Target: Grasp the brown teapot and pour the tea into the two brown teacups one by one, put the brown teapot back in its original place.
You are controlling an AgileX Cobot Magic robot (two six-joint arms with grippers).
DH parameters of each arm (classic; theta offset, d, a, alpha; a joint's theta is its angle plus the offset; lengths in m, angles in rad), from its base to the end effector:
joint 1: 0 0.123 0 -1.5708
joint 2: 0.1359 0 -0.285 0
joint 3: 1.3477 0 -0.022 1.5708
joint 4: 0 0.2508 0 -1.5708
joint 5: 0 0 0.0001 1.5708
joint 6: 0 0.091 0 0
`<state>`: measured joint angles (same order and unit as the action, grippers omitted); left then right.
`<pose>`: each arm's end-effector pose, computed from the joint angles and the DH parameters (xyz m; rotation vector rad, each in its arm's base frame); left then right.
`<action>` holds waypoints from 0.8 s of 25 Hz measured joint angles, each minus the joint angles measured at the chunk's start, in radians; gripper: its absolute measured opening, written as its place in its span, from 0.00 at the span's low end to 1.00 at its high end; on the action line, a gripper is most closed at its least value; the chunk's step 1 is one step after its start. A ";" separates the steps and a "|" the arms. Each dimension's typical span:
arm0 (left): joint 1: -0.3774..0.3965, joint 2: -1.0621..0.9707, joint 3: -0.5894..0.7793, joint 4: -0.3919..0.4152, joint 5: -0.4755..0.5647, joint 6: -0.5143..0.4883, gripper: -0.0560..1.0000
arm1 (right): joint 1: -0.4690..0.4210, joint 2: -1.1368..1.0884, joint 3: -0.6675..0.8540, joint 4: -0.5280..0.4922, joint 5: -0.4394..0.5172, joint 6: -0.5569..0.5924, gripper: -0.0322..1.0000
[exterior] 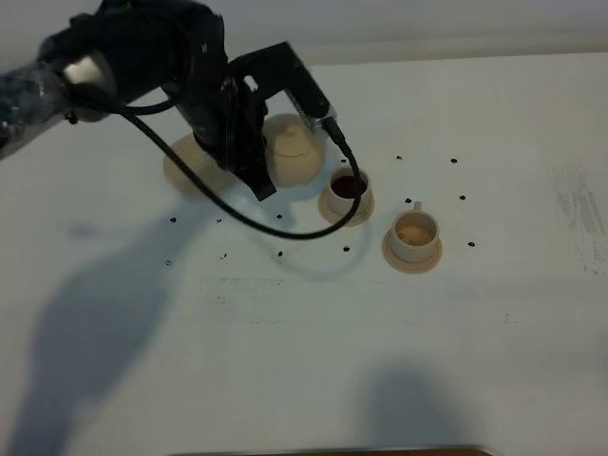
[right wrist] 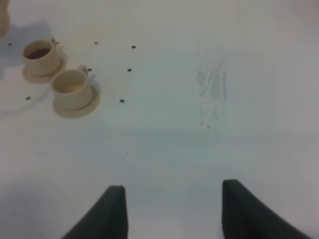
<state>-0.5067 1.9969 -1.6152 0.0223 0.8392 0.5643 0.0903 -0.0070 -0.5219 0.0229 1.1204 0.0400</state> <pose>0.3826 -0.2106 0.2299 1.3933 2.3185 0.0442 -0.0112 0.0009 0.2785 -0.0545 2.0759 0.1073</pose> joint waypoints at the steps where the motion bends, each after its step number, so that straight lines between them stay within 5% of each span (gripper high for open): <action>1: -0.008 -0.013 0.000 -0.001 -0.005 0.054 0.13 | 0.000 0.000 0.000 0.000 0.000 0.000 0.46; 8: -0.024 -0.005 0.000 -0.004 -0.101 0.495 0.13 | 0.000 0.000 0.000 0.000 0.000 0.000 0.46; 20: -0.081 0.149 -0.102 0.002 -0.248 0.741 0.13 | 0.000 0.000 0.000 0.000 0.000 0.000 0.46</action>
<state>-0.5881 2.1464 -1.7168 0.0247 0.5914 1.3052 0.0903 -0.0070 -0.5219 0.0229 1.1204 0.0400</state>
